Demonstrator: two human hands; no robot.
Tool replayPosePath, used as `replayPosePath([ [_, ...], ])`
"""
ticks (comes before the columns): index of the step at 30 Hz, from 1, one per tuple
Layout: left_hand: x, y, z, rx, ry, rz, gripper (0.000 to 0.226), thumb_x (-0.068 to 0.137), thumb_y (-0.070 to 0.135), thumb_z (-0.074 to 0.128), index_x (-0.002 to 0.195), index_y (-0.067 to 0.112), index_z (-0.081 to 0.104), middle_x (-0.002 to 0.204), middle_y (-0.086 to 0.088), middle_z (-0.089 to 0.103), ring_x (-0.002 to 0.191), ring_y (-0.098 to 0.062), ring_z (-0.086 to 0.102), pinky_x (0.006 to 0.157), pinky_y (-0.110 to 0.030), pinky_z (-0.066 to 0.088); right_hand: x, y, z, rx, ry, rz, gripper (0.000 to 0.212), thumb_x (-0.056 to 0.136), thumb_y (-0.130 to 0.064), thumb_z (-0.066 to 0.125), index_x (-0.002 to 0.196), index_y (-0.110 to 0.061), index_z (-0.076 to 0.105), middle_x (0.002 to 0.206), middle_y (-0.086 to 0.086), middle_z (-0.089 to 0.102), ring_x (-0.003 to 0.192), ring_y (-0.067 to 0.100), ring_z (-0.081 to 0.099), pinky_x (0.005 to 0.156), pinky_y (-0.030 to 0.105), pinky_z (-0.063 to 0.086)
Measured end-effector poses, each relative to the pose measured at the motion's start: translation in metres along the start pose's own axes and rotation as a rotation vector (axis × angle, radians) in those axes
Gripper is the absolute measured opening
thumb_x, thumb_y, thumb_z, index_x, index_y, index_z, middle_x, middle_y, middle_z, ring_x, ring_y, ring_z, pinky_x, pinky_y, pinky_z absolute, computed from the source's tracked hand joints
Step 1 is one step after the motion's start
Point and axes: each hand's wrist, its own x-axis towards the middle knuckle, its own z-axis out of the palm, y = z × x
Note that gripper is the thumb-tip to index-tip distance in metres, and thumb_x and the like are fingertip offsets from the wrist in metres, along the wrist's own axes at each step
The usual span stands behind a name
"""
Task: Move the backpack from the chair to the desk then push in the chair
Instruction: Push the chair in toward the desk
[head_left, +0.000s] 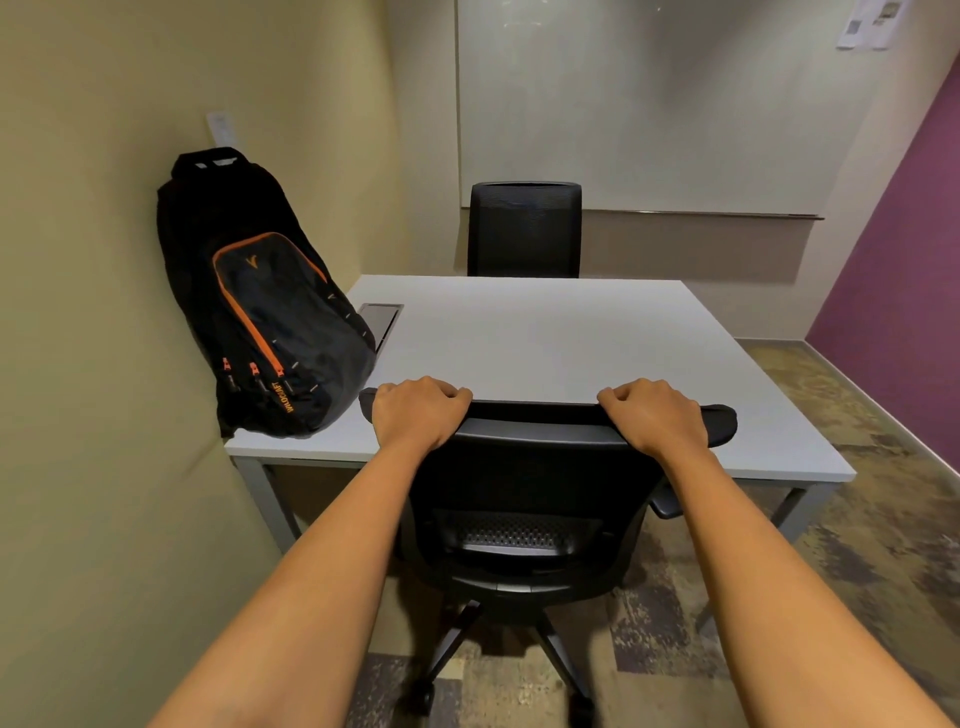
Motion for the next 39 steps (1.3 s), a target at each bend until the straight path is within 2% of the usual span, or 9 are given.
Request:
replayPosePath([
  [4,0.013,0.008,0.008,-0.001,0.025,0.018,0.047,0.090,0.040,0.033,0.047,0.022,0.042,0.049,0.003,0.044,0.048,-0.014,0.036,0.068,-0.032,0.035,0.014,0.008,0.001,0.005,0.007,0.004,0.051,0.093,-0.038,0.034,0.075,-0.006,0.069,0.063,0.005,0.057,0.058,0.023,0.049,0.055,0.029,0.037],
  [8,0.024,0.013,0.014,-0.004,0.034,0.038,0.047,0.090,0.039,0.034,0.046,0.022,0.039,0.048,0.003,0.044,0.047,-0.014,0.037,0.068,-0.032,0.036,0.026,0.015,0.002,0.014,0.013,0.005,0.050,0.093,-0.039,0.035,0.076,-0.007,0.070,0.068,0.007,0.061,0.060,0.024,0.051,0.057,0.029,0.039],
  [16,0.043,0.019,0.019,0.012,0.012,0.031,0.046,0.090,0.043,0.033,0.066,0.021,0.065,0.053,0.006,0.046,0.050,-0.013,0.038,0.068,-0.032,0.034,0.045,0.021,0.005,0.042,0.027,-0.002,0.049,0.091,-0.038,0.037,0.064,-0.008,0.063,0.063,0.005,0.058,0.057,0.023,0.049,0.055,0.029,0.036],
  [21,0.052,0.024,0.023,0.001,0.015,0.065,0.047,0.092,0.042,0.033,0.054,0.022,0.051,0.052,0.004,0.046,0.053,-0.017,0.045,0.069,-0.033,0.038,0.054,0.026,0.004,0.058,0.026,0.000,0.047,0.091,-0.038,0.037,0.060,-0.010,0.059,0.060,0.004,0.055,0.058,0.024,0.051,0.058,0.030,0.039],
  [26,0.058,0.028,0.026,0.012,0.018,0.068,0.047,0.092,0.041,0.032,0.062,0.018,0.058,0.054,0.004,0.048,0.055,-0.017,0.045,0.068,-0.032,0.037,0.062,0.028,0.005,0.077,0.013,0.000,0.045,0.091,-0.038,0.039,0.060,-0.010,0.058,0.058,0.003,0.053,0.054,0.020,0.047,0.057,0.029,0.038],
  [32,0.059,0.028,0.026,0.029,0.019,0.059,0.047,0.093,0.040,0.031,0.055,0.020,0.048,0.054,0.002,0.046,0.052,-0.016,0.042,0.066,-0.032,0.036,0.061,0.029,0.004,0.098,0.005,-0.022,0.046,0.092,-0.037,0.039,0.059,-0.010,0.055,0.058,0.003,0.052,0.057,0.022,0.049,0.062,0.031,0.043],
  [36,0.059,0.029,0.026,0.034,0.016,0.048,0.048,0.093,0.040,0.030,0.066,0.015,0.062,0.057,0.001,0.050,0.058,-0.020,0.048,0.066,-0.031,0.037,0.063,0.029,0.004,0.096,0.002,-0.033,0.046,0.092,-0.036,0.039,0.059,-0.010,0.055,0.057,0.003,0.052,0.054,0.021,0.047,0.057,0.029,0.038],
  [39,0.059,0.030,0.026,0.041,0.020,0.026,0.048,0.093,0.038,0.031,0.071,0.013,0.065,0.056,0.001,0.048,0.058,-0.020,0.047,0.066,-0.031,0.037,0.064,0.029,0.004,0.096,0.007,-0.038,0.045,0.092,-0.035,0.039,0.057,-0.010,0.052,0.054,0.002,0.049,0.050,0.018,0.043,0.052,0.027,0.033],
])
